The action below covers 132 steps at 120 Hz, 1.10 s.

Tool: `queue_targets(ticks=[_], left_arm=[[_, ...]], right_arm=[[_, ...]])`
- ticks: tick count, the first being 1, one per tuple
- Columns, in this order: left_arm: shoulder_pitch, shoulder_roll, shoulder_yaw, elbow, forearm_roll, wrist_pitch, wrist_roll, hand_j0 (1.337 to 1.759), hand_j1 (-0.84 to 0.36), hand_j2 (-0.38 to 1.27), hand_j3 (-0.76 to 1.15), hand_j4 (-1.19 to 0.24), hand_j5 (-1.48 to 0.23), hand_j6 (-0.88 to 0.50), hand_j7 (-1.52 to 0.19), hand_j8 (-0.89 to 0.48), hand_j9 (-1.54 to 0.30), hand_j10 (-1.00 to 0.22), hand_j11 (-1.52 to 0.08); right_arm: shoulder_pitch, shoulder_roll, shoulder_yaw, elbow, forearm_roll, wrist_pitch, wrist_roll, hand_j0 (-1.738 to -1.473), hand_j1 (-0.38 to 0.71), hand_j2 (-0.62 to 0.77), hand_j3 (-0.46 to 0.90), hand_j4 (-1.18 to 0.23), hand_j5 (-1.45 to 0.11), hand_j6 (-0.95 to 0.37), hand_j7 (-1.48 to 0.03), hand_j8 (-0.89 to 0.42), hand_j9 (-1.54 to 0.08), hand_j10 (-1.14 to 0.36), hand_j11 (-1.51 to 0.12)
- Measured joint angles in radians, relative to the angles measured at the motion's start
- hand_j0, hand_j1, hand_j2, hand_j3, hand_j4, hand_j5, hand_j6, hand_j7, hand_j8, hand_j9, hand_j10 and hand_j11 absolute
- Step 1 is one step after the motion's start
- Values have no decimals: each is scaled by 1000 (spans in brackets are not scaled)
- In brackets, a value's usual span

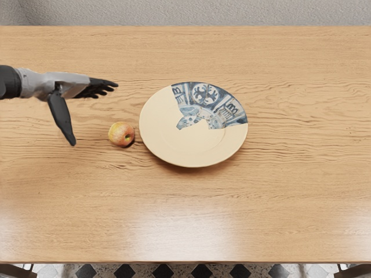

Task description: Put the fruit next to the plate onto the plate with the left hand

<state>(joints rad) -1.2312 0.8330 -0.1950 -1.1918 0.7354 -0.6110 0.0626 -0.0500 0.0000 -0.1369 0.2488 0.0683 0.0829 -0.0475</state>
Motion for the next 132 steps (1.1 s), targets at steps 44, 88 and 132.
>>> queue_targets(ticks=[44,88,132], left_arm=[[-63,-19,-2,-23,-5,0,269,1658,331,4,0,-20,-21,-21,-21,-21,-21,-19,-21],[-92,-120,-59,-95,88,86,540,1658,339,2,0,-13,-12,-14,-12,-13,-12,-12,-12],[-6,-146,-60,-273,224,458,548,1658,343,3,0,-10,-9,-11,-8,-11,-8,-10,-8]], right_arm=[[-4,0,-1,1,1,1,0,-1658,-333,-3,0,-13,-17,-13,-17,-13,-17,-13,-17],[-4,0,-3,1,0,1,0,-1658,-333,-3,0,-13,-17,-13,-17,-13,-17,-13,-17],[-4,0,-3,1,-1,1,0,-1658,-333,-3,0,-13,-17,-13,-17,-13,-17,-13,-17]])
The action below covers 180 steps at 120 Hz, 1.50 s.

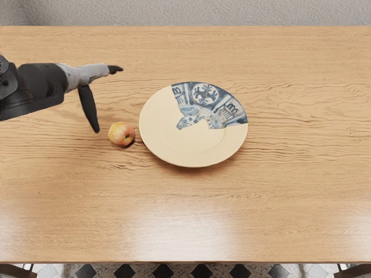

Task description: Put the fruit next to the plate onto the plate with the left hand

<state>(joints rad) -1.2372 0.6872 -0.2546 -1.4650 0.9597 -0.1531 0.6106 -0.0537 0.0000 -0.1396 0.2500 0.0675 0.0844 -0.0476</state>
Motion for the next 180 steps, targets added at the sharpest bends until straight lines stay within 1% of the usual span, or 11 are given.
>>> queue_targets(ticks=[23,34,49,64,72,100,116,125,134,151,180], left_arm=[[44,-9,-2,-25,-35,49,0,1658,342,3,0,-11,-10,-12,-9,-12,-9,-10,-9],[59,-44,-2,-27,-58,67,0,1658,342,3,0,-11,-10,-13,-10,-12,-10,-11,-10],[111,-52,-1,-28,-78,88,0,1658,335,4,0,-16,-17,-18,-17,-17,-17,-16,-17],[110,-54,-1,-29,-73,133,0,1658,306,9,0,-41,-49,-42,-49,-42,-49,-40,-48],[115,-89,3,-28,-22,167,0,1658,286,13,0,-57,-71,-58,-70,-58,-70,-57,-70],[78,-97,78,-22,72,209,0,1658,252,19,0,-86,-108,-87,-107,-87,-107,-85,-107],[19,-97,163,-16,75,208,0,1658,245,20,0,-91,-115,-92,-114,-92,-114,-91,-114],[-61,-131,239,-14,69,205,0,1658,244,20,0,-92,-116,-94,-116,-93,-116,-92,-116],[-97,-147,321,-6,52,203,0,1658,243,20,0,-93,-117,-94,-117,-94,-117,-92,-117],[-100,-161,413,26,43,204,0,1658,242,20,0,-94,-118,-95,-118,-95,-118,-94,-118],[-109,-164,443,65,51,209,0,1658,227,23,0,-106,-135,-108,-134,-107,-134,-106,-134]], right_arm=[[0,0,0,0,0,1,0,-1658,-333,-3,0,-13,-17,-13,-17,-13,-17,-13,-17],[0,0,0,0,0,1,0,-1658,-333,-3,0,-13,-17,-13,-17,-13,-17,-13,-17],[0,0,-1,0,0,1,0,-1658,-333,-3,0,-13,-17,-13,-17,-13,-17,-13,-17],[0,0,0,1,0,1,0,-1658,-333,-3,0,-13,-17,-13,-17,-13,-17,-13,-17],[0,0,0,1,0,1,0,-1658,-333,-3,0,-13,-17,-13,-17,-13,-17,-13,-17],[0,0,0,2,0,3,0,-1658,-333,-3,0,-13,-17,-13,-17,-13,-17,-13,-17],[0,0,-1,4,0,3,0,-1658,-333,-3,0,-13,-17,-13,-17,-13,-17,-13,-17],[0,0,-1,5,0,3,0,-1658,-333,-3,0,-13,-17,-13,-17,-13,-17,-13,-17],[0,0,-1,6,0,3,0,-1658,-333,-3,0,-13,-17,-13,-17,-13,-17,-13,-17],[0,0,-1,6,0,3,0,-1658,-333,-3,0,-13,-17,-13,-17,-13,-17,-13,-17],[0,0,-2,7,0,3,0,-1658,-333,-3,0,-13,-17,-13,-17,-13,-17,-13,-17]])
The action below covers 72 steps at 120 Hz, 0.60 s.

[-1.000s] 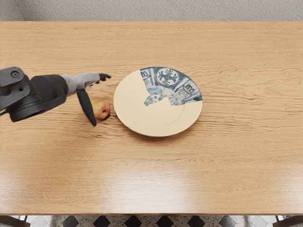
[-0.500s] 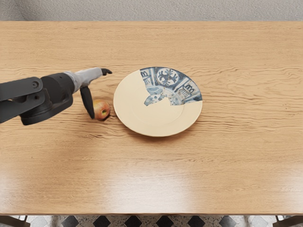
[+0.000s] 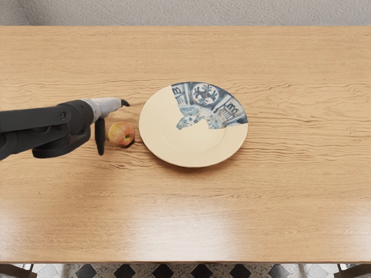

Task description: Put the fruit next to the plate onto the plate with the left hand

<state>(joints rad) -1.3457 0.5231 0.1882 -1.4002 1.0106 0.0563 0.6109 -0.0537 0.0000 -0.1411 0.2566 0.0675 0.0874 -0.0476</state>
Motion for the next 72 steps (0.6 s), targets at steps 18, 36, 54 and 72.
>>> queue_targets(ticks=[18,36,54,72], left_arm=[[-5,-13,-1,7,-1,3,0,1658,198,28,0,-131,-166,-132,-166,-131,-165,-130,-165],[10,-29,-8,4,34,76,0,1658,158,34,0,-164,-209,-165,-209,-165,-209,-164,-209],[14,-34,-9,-15,47,113,0,1658,102,44,0,-211,-270,-212,-270,-212,-270,-210,-270],[38,-35,-9,-30,50,133,0,1658,73,49,0,-235,-301,-236,-301,-235,-301,-234,-301]], right_arm=[[0,0,0,0,0,0,0,-1658,-333,-3,0,-13,-17,-13,-17,-13,-17,-13,-17],[0,0,0,0,0,0,0,-1658,-333,-3,0,-13,-17,-13,-17,-13,-17,-13,-17],[0,0,0,0,0,0,0,-1658,-333,-3,0,-13,-17,-13,-17,-13,-17,-13,-17],[0,0,1,0,0,0,0,-1658,-333,-3,0,-13,-17,-13,-17,-13,-17,-13,-17]])
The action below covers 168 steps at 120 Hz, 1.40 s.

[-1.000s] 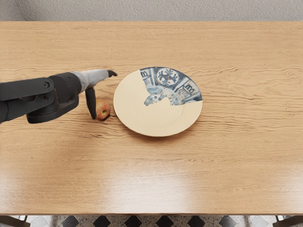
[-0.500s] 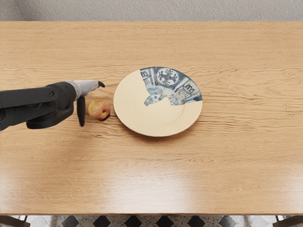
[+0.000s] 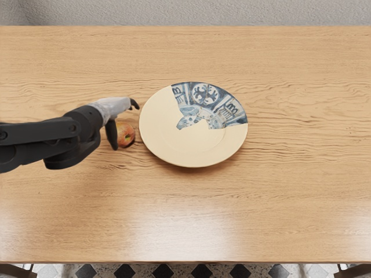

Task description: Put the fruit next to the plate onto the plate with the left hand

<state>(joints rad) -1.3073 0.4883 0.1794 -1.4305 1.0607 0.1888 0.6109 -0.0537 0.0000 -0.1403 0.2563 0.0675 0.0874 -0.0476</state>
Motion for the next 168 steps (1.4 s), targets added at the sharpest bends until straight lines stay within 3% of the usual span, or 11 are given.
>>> queue_targets(ticks=[47,110,168], left_arm=[[38,10,10,-3,7,60,0,1658,25,57,0,-275,-354,-276,-354,-276,-354,-275,-354],[37,0,64,5,39,61,0,1658,12,59,0,-285,-368,-286,-367,-286,-367,-285,-367],[36,1,64,6,49,62,0,1658,-72,74,0,-355,-459,-356,-459,-356,-459,-355,-458]], right_arm=[[0,0,0,0,0,0,0,-1658,-333,-3,0,-13,-17,-13,-17,-13,-17,-13,-17],[0,0,-1,0,0,0,0,-1658,-333,-3,0,-13,-17,-13,-17,-13,-17,-13,-17],[0,0,-1,0,0,0,0,-1658,-333,-3,0,-13,-17,-13,-17,-13,-17,-13,-17]])
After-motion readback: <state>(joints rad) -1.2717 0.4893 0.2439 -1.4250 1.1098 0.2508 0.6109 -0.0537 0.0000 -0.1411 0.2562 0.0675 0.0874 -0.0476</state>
